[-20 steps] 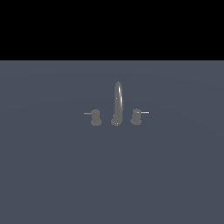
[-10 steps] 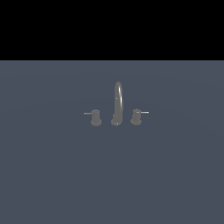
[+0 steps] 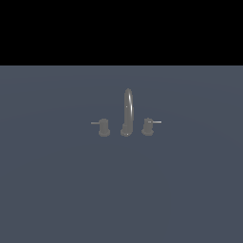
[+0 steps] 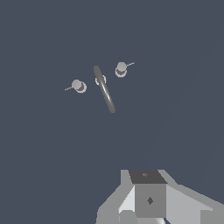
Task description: Turn on the faucet by rotating a designated handle.
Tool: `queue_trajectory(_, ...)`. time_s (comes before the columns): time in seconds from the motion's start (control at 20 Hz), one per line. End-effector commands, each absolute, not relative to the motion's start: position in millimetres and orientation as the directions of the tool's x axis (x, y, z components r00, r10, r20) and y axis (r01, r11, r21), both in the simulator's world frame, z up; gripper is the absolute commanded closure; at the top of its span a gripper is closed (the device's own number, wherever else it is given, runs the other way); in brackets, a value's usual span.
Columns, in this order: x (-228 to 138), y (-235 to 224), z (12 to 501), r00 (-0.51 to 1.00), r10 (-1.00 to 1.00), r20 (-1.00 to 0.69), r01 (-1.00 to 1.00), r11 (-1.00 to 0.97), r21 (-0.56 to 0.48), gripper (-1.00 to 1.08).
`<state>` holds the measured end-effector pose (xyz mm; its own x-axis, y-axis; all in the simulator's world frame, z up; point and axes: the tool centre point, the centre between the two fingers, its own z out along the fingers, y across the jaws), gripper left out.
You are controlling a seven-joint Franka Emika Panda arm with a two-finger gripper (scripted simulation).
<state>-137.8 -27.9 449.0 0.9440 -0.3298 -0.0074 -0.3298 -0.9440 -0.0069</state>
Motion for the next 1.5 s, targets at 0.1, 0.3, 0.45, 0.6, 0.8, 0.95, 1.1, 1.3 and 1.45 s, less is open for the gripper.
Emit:
queue_trajectory(0.1, -101, -37, 429, 0.899, -0.438, -0.007, -0.438, -0.899, -0.004, 1.08)
queue_trajectory(0.3, -70, -45, 408, 0.85, -0.528, -0.006, -0.528, -0.85, -0.002, 1.08)
queue_trajectory(0.45, -48, -52, 390, 0.806, -0.591, -0.005, -0.591, -0.806, -0.001, 1.08)
queue_trajectory(0.6, -27, -59, 370, 0.759, -0.652, -0.004, -0.652, -0.759, 0.0, 1.08)
queue_trajectory(0.8, 0, -70, 340, 0.688, -0.726, -0.003, -0.726, -0.688, 0.001, 1.08)
queue_trajectory(0.95, 19, -77, 316, 0.63, -0.776, -0.002, -0.776, -0.63, 0.002, 1.08)
queue_trajectory(1.1, 36, -86, 291, 0.569, -0.822, -0.001, -0.822, -0.569, 0.002, 1.08)
queue_trajectory(1.3, 56, -97, 255, 0.482, -0.876, 0.0, -0.876, -0.482, 0.002, 1.08)
queue_trajectory(1.45, 69, -105, 226, 0.414, -0.91, 0.0, -0.91, -0.414, 0.002, 1.08)
